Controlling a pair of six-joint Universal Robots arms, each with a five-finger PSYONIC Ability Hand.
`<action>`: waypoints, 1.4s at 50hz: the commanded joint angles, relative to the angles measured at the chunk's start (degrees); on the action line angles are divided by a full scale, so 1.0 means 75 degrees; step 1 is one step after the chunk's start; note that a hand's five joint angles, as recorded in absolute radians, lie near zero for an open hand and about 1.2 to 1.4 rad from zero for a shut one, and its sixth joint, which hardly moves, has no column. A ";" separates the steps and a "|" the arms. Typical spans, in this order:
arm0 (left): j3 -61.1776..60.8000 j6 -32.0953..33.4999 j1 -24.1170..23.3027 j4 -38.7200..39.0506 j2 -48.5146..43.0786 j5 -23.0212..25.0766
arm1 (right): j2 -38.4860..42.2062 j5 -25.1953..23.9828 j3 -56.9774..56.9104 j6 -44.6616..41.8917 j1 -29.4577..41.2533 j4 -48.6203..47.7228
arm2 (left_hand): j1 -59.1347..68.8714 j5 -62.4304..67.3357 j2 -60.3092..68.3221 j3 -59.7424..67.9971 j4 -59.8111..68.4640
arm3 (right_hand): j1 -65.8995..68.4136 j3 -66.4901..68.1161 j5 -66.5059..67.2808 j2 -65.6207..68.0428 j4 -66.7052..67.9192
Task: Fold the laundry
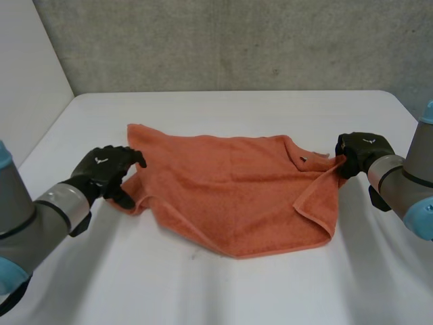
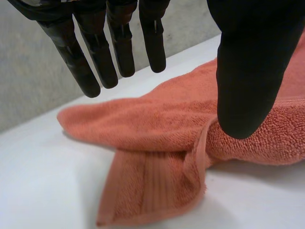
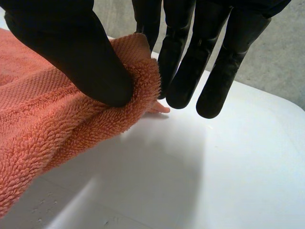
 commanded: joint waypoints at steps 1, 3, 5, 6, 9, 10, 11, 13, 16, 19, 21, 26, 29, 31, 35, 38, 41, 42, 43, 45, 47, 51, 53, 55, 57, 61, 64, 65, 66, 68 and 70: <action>-0.0026 -0.0610 0.0511 -0.0067 -0.0394 0.0414 | 0.0029 0.0001 0.0023 0.0000 0.0041 -0.0006 | 0.0339 0.0499 0.0401 0.0366 0.0457 | 0.3274 0.1620 0.1839 0.1703 0.1551; 0.0008 -0.0610 0.0511 -0.0020 -0.0511 0.0414 | 0.0029 0.0001 0.0034 0.0000 0.0065 -0.0006 | 0.0383 0.0544 0.0445 0.0410 0.0501 | 0.3274 0.1620 0.1839 0.1703 0.1551; 0.0044 -0.0645 0.0511 0.0015 -0.0640 0.0414 | 0.0029 0.0001 0.0046 0.0000 0.0077 -0.0006 | 0.0451 0.0611 0.0512 0.0477 0.0568 | 0.3274 0.1620 0.1839 0.1703 0.1551; 0.0079 -0.0657 0.0511 0.0050 -0.0722 0.0414 | 0.0029 0.0001 0.0081 -0.0011 0.0088 -0.0017 | 0.0473 0.0633 0.0535 0.0500 0.0591 | 0.3274 0.1620 0.1839 0.1703 0.1551; 0.0231 -0.0681 0.0476 0.0144 -0.0992 0.0390 | 0.0029 0.0001 0.0128 -0.0011 0.0100 -0.0041 | 0.0720 0.0880 0.0782 0.0747 0.0838 | 0.3274 0.1620 0.1839 0.1703 0.1551; 0.0255 -0.0692 0.0453 0.0156 -0.1051 0.0390 | 0.0040 0.0001 0.0151 -0.0023 0.0100 -0.0076 | 0.0742 0.0903 0.0804 0.0769 0.0860 | 0.3274 0.1620 0.1839 0.1703 0.1551; 0.0313 -0.0727 0.0406 0.0168 -0.1156 0.0390 | 0.0029 0.0001 0.0163 -0.0023 0.0100 -0.0099 | 0.0765 0.0925 0.0826 0.0792 0.0883 | 0.3274 0.1620 0.1839 0.1703 0.1551; 0.0348 -0.0728 0.0371 0.0179 -0.1262 0.0390 | 0.0040 0.0001 0.0186 -0.0023 0.0100 -0.0123 | 0.0765 0.0925 0.0827 0.0792 0.0883 | 0.3274 0.1620 0.1839 0.1703 0.1551; 0.0465 -0.0728 0.0230 0.0179 -0.1414 0.0390 | 0.0040 0.0001 0.0210 -0.0058 0.0100 -0.0135 | 0.0810 0.0970 0.0871 0.0837 0.0927 | 0.3274 0.1620 0.1839 0.1703 0.1551; 0.0606 -0.0716 0.0101 0.0179 -0.1601 0.0390 | 0.0040 0.0001 0.0210 -0.0070 0.0100 -0.0135 | 0.0877 0.1037 0.0939 0.0904 0.0995 | 0.3274 0.1620 0.1839 0.1703 0.1551; 0.0665 -0.0716 0.0066 0.0179 -0.1684 0.0390 | 0.0040 0.0001 0.0210 -0.0070 0.0100 -0.0135 | 0.0989 0.1149 0.1050 0.1016 0.1106 | 0.3274 0.1620 0.1839 0.1703 0.1551; 0.0864 -0.0716 -0.0028 0.0179 -0.1929 0.0390 | 0.0040 0.0012 0.0210 -0.0070 0.0088 -0.0135 | 0.2128 0.2288 0.2189 0.2154 0.2245 | 0.3274 0.1620 0.1839 0.1703 0.1551; 0.0946 -0.0716 -0.0110 0.0179 -0.1977 0.0390 | 0.0040 0.0012 0.0210 -0.0070 0.0065 -0.0135 | 0.3407 0.3567 0.3468 0.3433 0.3524 | 0.3274 0.1620 0.1839 0.1703 0.1551; 0.0958 -0.0693 -0.0145 0.0203 -0.2024 0.0390 | 0.0029 0.0024 0.0210 -0.0070 0.0041 -0.0135 | 0.5043 0.5203 0.5105 0.5070 0.5161 | 0.3274 0.1620 0.1839 0.1703 0.1551; 0.0958 -0.0646 -0.0169 0.0378 -0.1989 0.0227 | 0.0017 0.0047 0.0187 -0.0070 0.0030 -0.0111 | 0.6907 0.7068 0.6969 0.6934 0.7025 | 0.3274 0.1620 0.1839 0.1703 0.1551; 0.0911 -0.0634 -0.0169 0.0391 -0.1709 -0.0193 | -0.0135 0.0048 0.0070 -0.0093 0.0018 -0.0018 | 0.6907 0.7068 0.6969 0.6934 0.7025 | 0.3274 0.1620 0.1839 0.1703 0.1551; 0.0794 -0.0622 -0.0169 0.0390 -0.1194 -0.0464 | -0.0508 0.0047 0.0034 -0.0210 0.0006 0.0111 | 0.6907 0.7068 0.6969 0.6934 0.7025 | 0.3274 0.1620 0.1839 0.1703 0.1551; 0.0701 -0.0622 -0.0145 0.0390 -0.0809 -0.0558 | -0.0638 0.0047 0.0034 -0.0292 -0.0005 0.0158 | 0.6907 0.7068 0.6969 0.6934 0.7025 | 0.3274 0.1620 0.1839 0.1703 0.1551; 0.0642 -0.0622 -0.0122 0.0379 -0.0608 -0.0582 | -0.0755 0.0047 0.0023 -0.0385 -0.0040 0.0205 | 0.6907 0.7068 0.6969 0.6934 0.7025 | 0.3274 0.1620 0.1839 0.1703 0.1551; 0.0490 -0.0622 -0.0098 0.0390 -0.0198 -0.0582 | -0.1048 0.0059 -0.0012 -0.0794 -0.0180 0.0380 | 0.6907 0.7068 0.6969 0.6934 0.7025 | 0.3274 0.1620 0.1839 0.1703 0.1551; 0.0302 -0.0610 -0.0052 0.0390 0.0505 -0.0582 | -0.1178 0.0059 -0.0013 -0.1076 -0.0309 0.0486 | 0.6907 0.7068 0.6969 0.6934 0.7025 | 0.3274 0.1620 0.1839 0.1703 0.1551; 0.0009 -0.0599 0.0147 0.0390 0.1455 -0.0559 | -0.1413 0.0071 -0.0013 -0.1336 -0.0696 0.0721 | 0.6907 0.7068 0.6969 0.6934 0.7025 | 0.3274 0.1620 0.1839 0.1703 0.1551; -0.0154 -0.0541 0.0264 0.0390 0.1725 -0.0489 | -0.1424 0.0048 0.0046 -0.1277 -0.0825 0.0732 | 0.6907 0.7068 0.6969 0.6934 0.7025 | 0.3274 0.1620 0.1839 0.1703 0.1551; -0.0225 -0.0470 0.0230 0.0390 0.1796 -0.0419 | -0.1378 0.0059 0.0093 -0.1125 -0.0896 0.0732 | 0.6907 0.7068 0.6969 0.6934 0.7025 | 0.3274 0.1620 0.1839 0.1703 0.1551; -0.0319 -0.0388 0.0218 0.0390 0.1820 -0.0348 | -0.1179 0.0024 0.0128 -0.0879 -0.0908 0.0768 | 0.6907 0.7068 0.6969 0.6934 0.7025 | 0.3274 0.1620 0.1839 0.1703 0.1551; -0.0471 -0.0178 0.0148 0.0379 0.1692 -0.0289 | -0.0710 0.0047 0.0116 -0.0703 -0.0920 0.0814 | 0.6907 0.7068 0.6969 0.6934 0.7025 | 0.1443 -0.0211 0.0008 -0.0128 -0.0280; -0.0472 -0.0153 0.0020 0.0367 0.1563 -0.0301 | -0.0301 -0.0103 0.0104 -0.0563 -0.0954 0.1117 | 0.6907 0.7068 0.6969 0.6934 0.7025 | -0.3261 -0.4916 -0.4697 -0.4833 -0.4985; -0.0460 -0.0153 -0.0039 0.0355 0.1493 -0.0301 | -0.0323 -0.0128 0.0128 -0.0562 -0.0955 0.1154 | 0.6907 0.7068 0.6969 0.6934 0.7025 | -0.3311 -0.4966 -0.4747 -0.4883 -0.5035; -0.0448 -0.0153 -0.0075 0.0355 0.1434 -0.0301 | -0.0358 -0.0163 0.0140 -0.0562 -0.0955 0.1189 | 0.6907 0.7068 0.6969 0.6934 0.7025 | -0.3311 -0.4966 -0.4747 -0.4883 -0.5035; -0.0402 -0.0153 -0.0168 0.0367 0.1281 -0.0348 | -0.0578 -0.0349 0.0221 -0.0597 -0.0966 0.1224 | 0.6907 0.7068 0.6969 0.6934 0.7025 | -0.3356 -0.5011 -0.4792 -0.4928 -0.5080; -0.0355 -0.0153 -0.0192 0.0379 0.1199 -0.0360 | -0.0907 -0.0526 0.0350 -0.0644 -0.0978 0.1213 | 0.6907 0.7068 0.6969 0.6934 0.7025 | -0.3334 -0.4989 -0.4770 -0.4906 -0.5058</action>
